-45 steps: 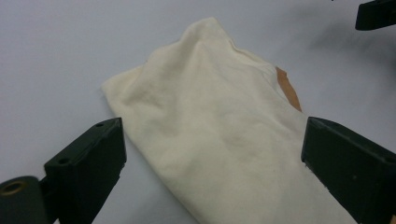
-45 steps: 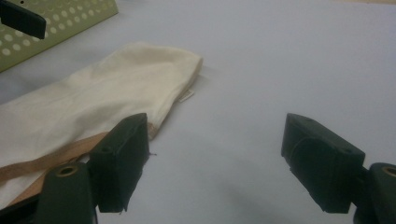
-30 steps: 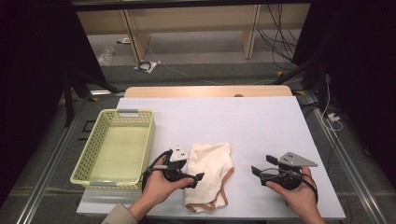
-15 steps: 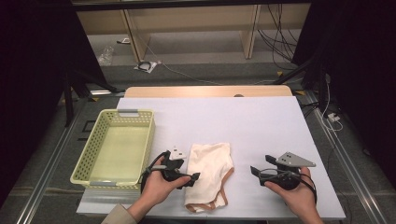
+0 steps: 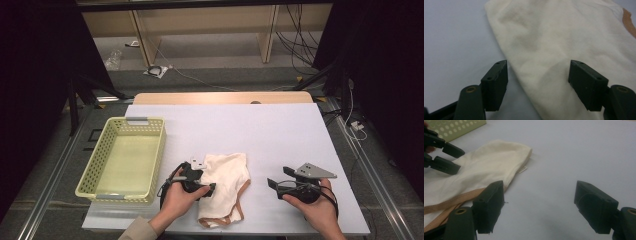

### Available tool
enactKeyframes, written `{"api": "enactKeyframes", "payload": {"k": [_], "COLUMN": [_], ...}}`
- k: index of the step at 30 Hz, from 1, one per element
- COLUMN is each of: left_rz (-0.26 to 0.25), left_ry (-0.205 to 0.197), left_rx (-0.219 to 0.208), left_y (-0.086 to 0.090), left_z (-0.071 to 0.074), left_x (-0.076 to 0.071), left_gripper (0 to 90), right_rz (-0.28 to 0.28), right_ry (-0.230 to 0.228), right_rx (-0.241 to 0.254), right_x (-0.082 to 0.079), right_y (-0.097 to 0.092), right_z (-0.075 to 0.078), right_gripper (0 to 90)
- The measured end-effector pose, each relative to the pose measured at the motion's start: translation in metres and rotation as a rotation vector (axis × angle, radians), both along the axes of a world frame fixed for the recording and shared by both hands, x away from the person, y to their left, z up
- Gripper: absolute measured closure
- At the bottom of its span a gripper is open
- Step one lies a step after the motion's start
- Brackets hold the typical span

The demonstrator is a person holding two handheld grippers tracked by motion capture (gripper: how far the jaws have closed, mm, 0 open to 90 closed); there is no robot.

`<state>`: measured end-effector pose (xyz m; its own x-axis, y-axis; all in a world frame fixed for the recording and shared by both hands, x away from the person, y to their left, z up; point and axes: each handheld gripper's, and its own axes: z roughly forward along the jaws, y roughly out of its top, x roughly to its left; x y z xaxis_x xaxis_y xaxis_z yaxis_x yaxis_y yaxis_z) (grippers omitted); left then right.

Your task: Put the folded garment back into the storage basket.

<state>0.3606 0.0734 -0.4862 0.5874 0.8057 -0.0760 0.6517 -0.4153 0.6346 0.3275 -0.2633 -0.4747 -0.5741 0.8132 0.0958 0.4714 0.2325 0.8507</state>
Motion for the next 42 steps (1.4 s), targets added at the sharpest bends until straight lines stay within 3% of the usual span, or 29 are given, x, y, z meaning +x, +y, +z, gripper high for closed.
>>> {"api": "enactKeyframes", "payload": {"k": [3, 5, 10, 17, 23, 28, 42], "left_rz": [0.005, 0.007, -0.002, -0.002, 0.012, 0.005, -0.062], "left_ry": [-0.019, -0.033, -0.037, -0.014, 0.016, 0.016, -0.115], "left_rx": [0.016, 0.003, -0.017, -0.088, -0.155, -0.177, -0.221], "left_y": [-0.006, -0.008, -0.008, -0.004, 0.001, 0.002, 0.002], "left_z": [0.0, -0.001, -0.001, -0.003, -0.005, -0.004, 0.023], "left_x": [-0.002, -0.006, -0.01, -0.01, -0.008, -0.008, -0.018], "left_gripper": [35.3, 44.4, 55.1, 74.6, 79.4, 80.9, 81.2], "right_rz": [0.004, 0.004, 0.006, 0.009, 0.013, 0.017, 0.009], "right_ry": [-0.003, -0.001, 0.004, 0.009, 0.009, 0.003, 0.004], "right_rx": [0.004, 0.002, -0.003, -0.004, -0.003, 0.0, 0.0], "right_x": [0.0, 0.0, -0.001, -0.001, -0.001, -0.001, -0.001], "right_y": [0.001, 0.002, 0.002, 0.002, 0.003, 0.003, 0.003], "right_z": [-0.001, 0.0, -0.001, -0.001, -0.001, -0.002, -0.002], "right_gripper": [25.2, 25.2, 25.4, 25.9, 26.1, 26.2, 26.4]}}
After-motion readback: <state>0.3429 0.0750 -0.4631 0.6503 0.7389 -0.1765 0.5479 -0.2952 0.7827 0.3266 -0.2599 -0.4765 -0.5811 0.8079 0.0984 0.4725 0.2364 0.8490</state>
